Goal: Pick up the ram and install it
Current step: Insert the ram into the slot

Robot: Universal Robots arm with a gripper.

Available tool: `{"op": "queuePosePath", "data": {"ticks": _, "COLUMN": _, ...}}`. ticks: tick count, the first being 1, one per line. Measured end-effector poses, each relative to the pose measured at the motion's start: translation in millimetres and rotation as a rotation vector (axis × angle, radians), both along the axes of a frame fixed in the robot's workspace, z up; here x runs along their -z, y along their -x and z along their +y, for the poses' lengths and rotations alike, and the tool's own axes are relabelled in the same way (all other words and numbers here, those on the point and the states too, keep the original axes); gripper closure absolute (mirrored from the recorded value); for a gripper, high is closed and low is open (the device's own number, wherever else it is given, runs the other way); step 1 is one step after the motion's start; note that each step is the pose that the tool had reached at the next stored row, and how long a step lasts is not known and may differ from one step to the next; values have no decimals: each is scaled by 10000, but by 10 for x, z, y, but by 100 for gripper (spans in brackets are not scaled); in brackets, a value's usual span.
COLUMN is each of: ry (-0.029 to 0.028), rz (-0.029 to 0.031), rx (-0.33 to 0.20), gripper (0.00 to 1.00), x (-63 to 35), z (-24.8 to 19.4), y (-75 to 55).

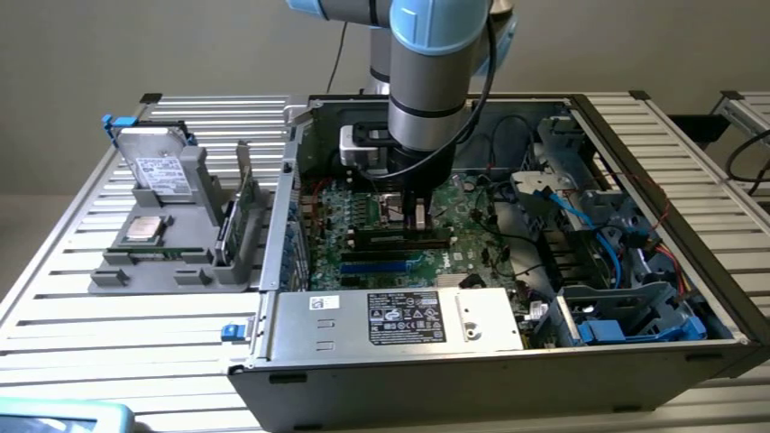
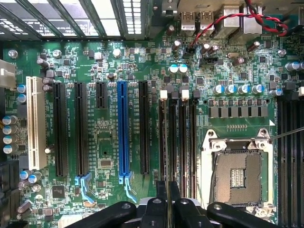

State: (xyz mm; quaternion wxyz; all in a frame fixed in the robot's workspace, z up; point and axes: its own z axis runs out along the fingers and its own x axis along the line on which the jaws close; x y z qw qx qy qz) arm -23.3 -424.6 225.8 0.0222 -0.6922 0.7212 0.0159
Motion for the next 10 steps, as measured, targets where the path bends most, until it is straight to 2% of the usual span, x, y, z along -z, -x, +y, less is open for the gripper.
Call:
{"op": "queuePosePath", "data": {"ticks": 3, "ry": -2, "rz": 31, "rx": 5, "gripper": 86, "x": 0, "z": 0, "y": 0}}
{"op": "queuePosePath", "data": {"ticks": 10, "ry": 0, "rz": 38, "rx": 6, "gripper": 86, "x": 0, "z": 0, "y": 0}}
